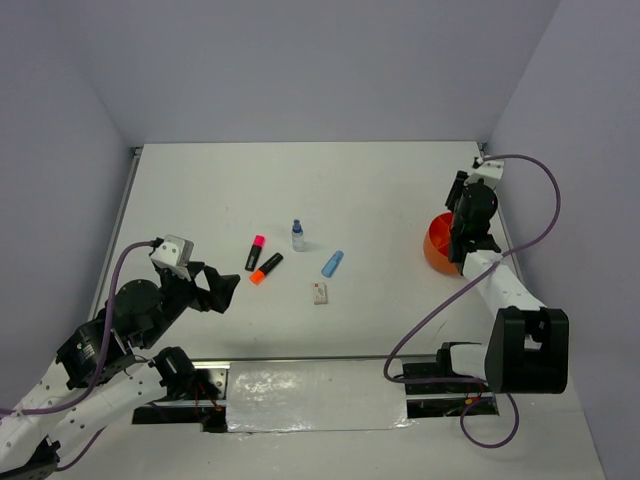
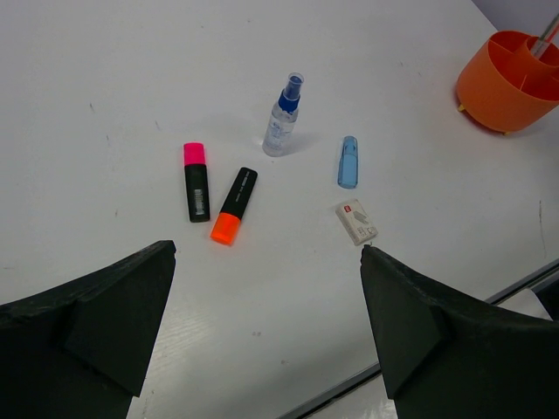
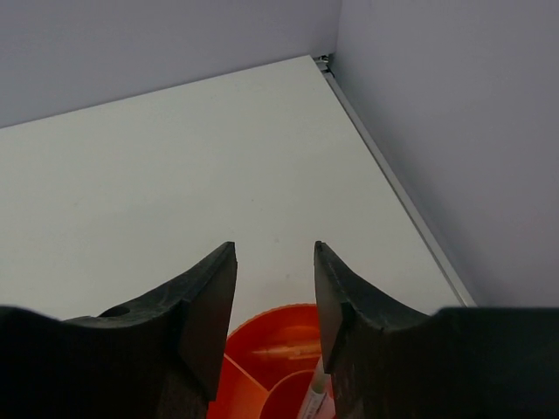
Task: Sort the stationery into containers
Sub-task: Pick up the stationery from the center of the board.
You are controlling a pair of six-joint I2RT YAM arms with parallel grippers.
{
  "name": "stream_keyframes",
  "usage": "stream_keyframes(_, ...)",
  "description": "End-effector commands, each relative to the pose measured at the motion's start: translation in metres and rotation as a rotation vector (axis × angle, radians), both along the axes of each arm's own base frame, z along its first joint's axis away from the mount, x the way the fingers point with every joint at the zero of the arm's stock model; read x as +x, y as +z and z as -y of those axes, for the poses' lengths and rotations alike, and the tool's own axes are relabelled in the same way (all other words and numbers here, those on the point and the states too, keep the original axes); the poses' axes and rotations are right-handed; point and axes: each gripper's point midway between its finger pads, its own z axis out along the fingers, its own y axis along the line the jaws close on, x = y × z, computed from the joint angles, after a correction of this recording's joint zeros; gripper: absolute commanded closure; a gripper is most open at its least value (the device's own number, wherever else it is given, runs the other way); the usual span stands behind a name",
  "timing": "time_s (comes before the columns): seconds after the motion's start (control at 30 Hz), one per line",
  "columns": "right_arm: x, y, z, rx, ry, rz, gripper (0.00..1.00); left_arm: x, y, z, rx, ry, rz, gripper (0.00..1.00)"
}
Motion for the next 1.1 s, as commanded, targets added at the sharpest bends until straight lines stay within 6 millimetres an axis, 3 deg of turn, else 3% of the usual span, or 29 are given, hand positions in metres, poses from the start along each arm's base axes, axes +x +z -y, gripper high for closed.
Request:
stream_keyframes(0.0,0.006,0.04,-0.024,0.007,0.095,0.092,0.52,0.004,0.009,0.001,-0.02,0.01,0.032,0.01)
stream_keyframes(0.03,0.009,0.043,-0.055,0.008,0.186,0.081,0.51,0.004,0.009,0.001,-0.02,0.011,0.032,0.01)
stream_keyframes(0.1,0.012,0.039,-0.088,0.027,0.254,0.012,0.47,0.006,0.009,-0.001,-0.02,0.027,0.031,0.01)
stream_keyframes(0.13,0.009,0.037,-0.117,0.084,0.284,-0.064,0.39,0.006,0.009,-0.002,-0.017,0.031,0.026,0.01)
stream_keyframes(0.2,0.006,0.029,-0.136,0.14,0.247,-0.158,0.33,0.008,0.008,-0.004,-0.014,0.053,0.021,0.01)
stream_keyframes(0.23,-0.009,0.006,-0.144,0.155,0.222,-0.267,0.33,0.008,0.007,-0.006,-0.013,0.063,0.018,0.01)
stream_keyframes(0.27,-0.021,-0.002,-0.172,0.176,0.256,-0.297,0.33,0.009,0.007,-0.007,-0.011,0.073,0.014,0.01)
stream_keyframes(0.3,-0.031,-0.012,-0.184,0.232,0.229,-0.315,0.32,0.01,0.006,-0.01,-0.01,0.089,0.012,0.01)
stream_keyframes(0.33,-0.041,-0.019,-0.184,0.221,0.169,-0.329,0.31,0.01,0.005,-0.01,-0.008,0.093,0.01,0.01)
stream_keyframes(0.37,-0.053,-0.025,-0.208,0.233,0.193,-0.342,0.12,0.011,0.005,-0.009,-0.005,0.092,0.009,0.01)
stream_keyframes(0.43,-0.062,-0.039,-0.224,0.294,0.144,-0.351,0.09,0.012,0.002,-0.006,0.005,0.08,0.0,0.01)
stream_keyframes(0.47,-0.066,-0.056,-0.24,0.329,0.131,-0.381,0.08,0.012,0.002,-0.005,0.009,0.078,-0.003,0.01)
stream_keyframes(0.53,-0.07,-0.069,-0.254,0.337,0.111,-0.436,0.08,0.013,-0.001,-0.002,0.021,0.072,-0.015,0.01)
stream_keyframes(0.57,-0.072,-0.088,-0.264,0.339,0.063,-0.463,0.08,0.013,-0.001,-0.003,0.021,0.076,-0.017,0.01)
stream_keyframes(0.6,-0.068,-0.085,-0.272,0.345,0.05,-0.458,0.08,0.013,-0.001,-0.002,0.022,0.074,-0.018,0.01)
stream_keyframes(0.67,-0.072,-0.11,-0.279,0.329,-0.001,-0.514,0.07,0.013,-0.002,-0.002,0.022,0.074,-0.018,0.01)
stream_keyframes(0.7,-0.072,-0.11,-0.289,0.337,0.009,-0.514,0.07,0.013,-0.001,-0.003,0.02,0.072,-0.016,0.01)
stream_keyframes(0.83,-0.067,-0.13,-0.305,0.359,0.019,-0.537,0.09,0.011,0.001,-0.003,0.009,0.066,-0.007,0.01)
stream_keyframes(1.07,-0.059,-0.161,-0.317,0.331,-0.023,-0.59,0.16,0.01,0.002,-0.002,0.007,0.059,-0.004,0.01)
